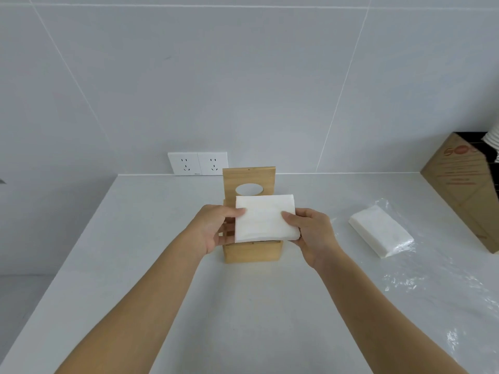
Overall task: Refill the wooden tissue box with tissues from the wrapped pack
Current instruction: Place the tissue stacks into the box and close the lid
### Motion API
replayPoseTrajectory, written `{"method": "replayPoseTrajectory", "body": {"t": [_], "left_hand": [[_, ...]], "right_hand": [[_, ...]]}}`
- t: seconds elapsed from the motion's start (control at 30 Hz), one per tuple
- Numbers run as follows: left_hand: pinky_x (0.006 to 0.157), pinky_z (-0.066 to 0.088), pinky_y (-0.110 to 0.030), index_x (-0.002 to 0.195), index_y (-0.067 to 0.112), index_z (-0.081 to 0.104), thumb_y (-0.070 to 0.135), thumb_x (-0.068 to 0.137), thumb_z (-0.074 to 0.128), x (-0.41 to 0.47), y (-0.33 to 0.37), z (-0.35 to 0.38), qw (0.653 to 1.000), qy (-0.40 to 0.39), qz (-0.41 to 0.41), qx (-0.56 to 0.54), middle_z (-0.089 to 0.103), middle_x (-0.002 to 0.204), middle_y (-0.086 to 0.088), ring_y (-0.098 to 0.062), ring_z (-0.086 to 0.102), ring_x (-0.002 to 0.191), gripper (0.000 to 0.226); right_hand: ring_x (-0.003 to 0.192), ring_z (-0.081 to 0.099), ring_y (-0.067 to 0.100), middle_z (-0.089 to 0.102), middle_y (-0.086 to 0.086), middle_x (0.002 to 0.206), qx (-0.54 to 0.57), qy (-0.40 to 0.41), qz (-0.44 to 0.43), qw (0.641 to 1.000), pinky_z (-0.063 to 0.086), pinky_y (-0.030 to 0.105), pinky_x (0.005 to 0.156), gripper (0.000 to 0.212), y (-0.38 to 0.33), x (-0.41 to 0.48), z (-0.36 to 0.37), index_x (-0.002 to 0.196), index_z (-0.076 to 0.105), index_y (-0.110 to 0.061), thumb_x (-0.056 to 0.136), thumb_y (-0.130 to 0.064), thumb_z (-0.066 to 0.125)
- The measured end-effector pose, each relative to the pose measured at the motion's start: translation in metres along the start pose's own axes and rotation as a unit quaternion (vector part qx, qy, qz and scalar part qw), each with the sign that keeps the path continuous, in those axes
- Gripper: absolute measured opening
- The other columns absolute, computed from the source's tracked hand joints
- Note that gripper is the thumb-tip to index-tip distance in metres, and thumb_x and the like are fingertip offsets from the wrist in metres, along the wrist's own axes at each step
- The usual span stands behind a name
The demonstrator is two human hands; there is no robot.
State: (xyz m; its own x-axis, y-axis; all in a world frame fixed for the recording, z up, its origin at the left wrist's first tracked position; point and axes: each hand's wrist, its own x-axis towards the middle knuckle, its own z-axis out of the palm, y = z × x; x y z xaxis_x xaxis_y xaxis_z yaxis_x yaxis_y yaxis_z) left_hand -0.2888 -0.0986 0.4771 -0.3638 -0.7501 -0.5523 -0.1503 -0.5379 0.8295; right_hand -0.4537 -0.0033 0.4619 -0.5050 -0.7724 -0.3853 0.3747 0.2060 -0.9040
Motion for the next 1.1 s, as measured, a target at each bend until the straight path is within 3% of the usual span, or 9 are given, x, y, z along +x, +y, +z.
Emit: {"method": "replayPoseTrajectory", "body": {"t": [0.2,0.33,0.63,0.77,0.87,0.97,1.03,1.1], "left_hand": [[0.049,0.053,-0.027,0.086,0.008,0.068,0.005,0.076,0.071,0.004,0.002,-0.009,0.999,0.025,-0.001,0.038,0.07,0.083,-0.003,-0.018,0.065,0.073,0.011],[0.056,0.053,-0.032,0.089,0.006,0.065,0.007,0.082,0.064,0.008,0.005,-0.012,0.998,0.055,0.001,0.042,0.068,0.086,-0.007,-0.021,0.065,0.074,0.007],[0.054,0.053,-0.032,0.094,0.0,0.063,0.007,0.085,0.062,0.018,0.007,-0.01,0.991,0.082,0.029,0.104,0.068,0.087,-0.009,-0.021,0.066,0.072,0.011],[0.052,0.053,-0.03,0.088,-0.001,0.061,0.004,0.083,0.063,0.024,0.004,-0.01,0.986,0.083,0.051,0.137,0.068,0.086,-0.008,-0.021,0.067,0.073,0.007],[0.062,0.055,-0.032,0.075,0.005,0.059,0.005,0.081,0.064,0.028,0.002,-0.01,0.976,0.095,0.071,0.181,0.068,0.082,-0.006,-0.025,0.066,0.074,0.008],[0.072,0.051,-0.037,0.073,0.014,0.053,0.01,0.077,0.064,0.03,0.0,-0.011,0.956,0.107,0.105,0.253,0.062,0.081,-0.008,-0.031,0.06,0.075,0.012],[0.085,0.053,-0.047,0.07,0.017,0.05,0.012,0.077,0.064,0.03,0.0,-0.011,0.948,0.104,0.115,0.277,0.065,0.088,-0.011,-0.034,0.065,0.088,0.016],[0.086,0.052,-0.05,0.075,0.019,0.05,0.015,0.078,0.063,0.03,-0.001,-0.011,0.942,0.102,0.12,0.296,0.067,0.096,-0.012,-0.032,0.065,0.092,0.014]], "right_hand": [[0.081,0.062,0.027,0.067,0.013,0.089,-0.06,0.014,-0.008,0.998,0.053,0.042,0.079,0.012,0.005,0.008,0.012,0.092,0.064,0.002,0.081,-0.001,0.065],[0.068,0.061,0.016,0.067,0.003,0.078,-0.119,0.018,-0.026,0.992,0.048,0.027,0.059,0.003,0.006,0.014,0.019,0.08,0.064,-0.007,0.081,-0.006,0.067],[0.068,0.06,0.016,0.065,-0.002,0.072,-0.235,0.055,-0.066,0.968,0.047,0.024,0.058,0.014,0.011,0.024,0.026,0.069,0.062,-0.016,0.081,-0.011,0.068],[0.079,0.061,0.024,0.067,0.004,0.077,-0.311,0.069,-0.082,0.944,0.051,0.036,0.072,0.008,0.01,0.023,0.029,0.082,0.065,-0.008,0.081,-0.016,0.069],[0.093,0.061,0.029,0.07,0.01,0.084,-0.353,0.076,-0.096,0.927,0.047,0.047,0.09,0.01,0.011,0.023,0.031,0.083,0.066,-0.008,0.082,-0.018,0.068],[0.091,0.063,0.028,0.068,0.004,0.08,-0.361,0.083,-0.098,0.924,0.048,0.047,0.088,0.015,0.011,0.024,0.031,0.09,0.065,-0.01,0.08,-0.018,0.071],[0.092,0.062,0.027,0.063,-0.002,0.076,-0.367,0.088,-0.1,0.921,0.05,0.045,0.085,0.024,0.011,0.026,0.031,0.1,0.062,-0.012,0.079,-0.019,0.072],[0.096,0.059,0.026,0.061,-0.003,0.079,-0.395,0.091,-0.11,0.907,0.048,0.045,0.088,0.029,0.013,0.028,0.032,0.104,0.058,-0.014,0.079,-0.021,0.071]]}}
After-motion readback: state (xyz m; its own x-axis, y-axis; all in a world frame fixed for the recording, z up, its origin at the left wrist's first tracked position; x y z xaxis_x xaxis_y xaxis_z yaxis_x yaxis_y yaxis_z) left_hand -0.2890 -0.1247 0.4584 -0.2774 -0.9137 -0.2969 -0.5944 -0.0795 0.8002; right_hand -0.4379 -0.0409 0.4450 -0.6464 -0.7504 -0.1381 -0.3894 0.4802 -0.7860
